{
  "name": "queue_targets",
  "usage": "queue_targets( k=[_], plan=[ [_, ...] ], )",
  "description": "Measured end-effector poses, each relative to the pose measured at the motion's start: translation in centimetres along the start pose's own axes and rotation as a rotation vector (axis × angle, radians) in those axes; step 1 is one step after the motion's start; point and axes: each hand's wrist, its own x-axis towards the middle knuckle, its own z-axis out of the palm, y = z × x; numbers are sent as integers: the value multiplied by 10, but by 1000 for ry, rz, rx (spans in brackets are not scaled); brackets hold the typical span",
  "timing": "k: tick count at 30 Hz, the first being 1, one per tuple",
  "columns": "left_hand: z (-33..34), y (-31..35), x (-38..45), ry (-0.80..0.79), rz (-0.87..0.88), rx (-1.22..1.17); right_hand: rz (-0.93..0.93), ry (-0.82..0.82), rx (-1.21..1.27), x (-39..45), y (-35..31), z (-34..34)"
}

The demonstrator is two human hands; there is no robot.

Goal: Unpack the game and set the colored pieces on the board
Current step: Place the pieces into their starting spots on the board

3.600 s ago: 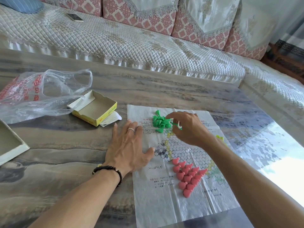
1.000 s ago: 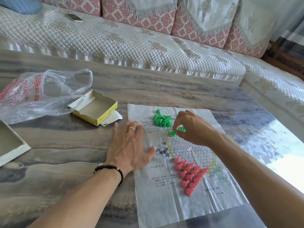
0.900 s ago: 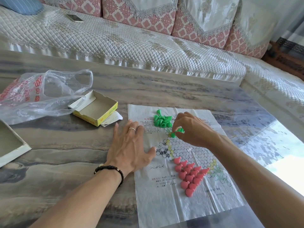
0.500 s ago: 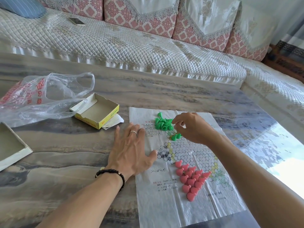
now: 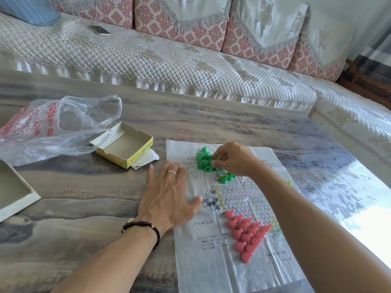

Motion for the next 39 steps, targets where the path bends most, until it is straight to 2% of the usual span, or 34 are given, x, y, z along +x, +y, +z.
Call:
queue_targets(
  k=[11, 19, 24, 34, 39],
  plan=[
    [0, 0, 0, 4, 4, 5, -57, -69, -120, -10, -3, 0],
    [-1, 0, -1, -10, 3, 11, -101, 57, 52, -19, -3, -15],
    [-2, 1, -1, -16, -1, 12, -115, 94, 34, -30, -6, -16],
    [-3, 2, -1, -30, -2, 33, -260, 43, -283, -47, -8, -12],
    [-3, 1, -1, -34, 1, 27, -287, -1, -331, -49, -7, -1]
  ],
)
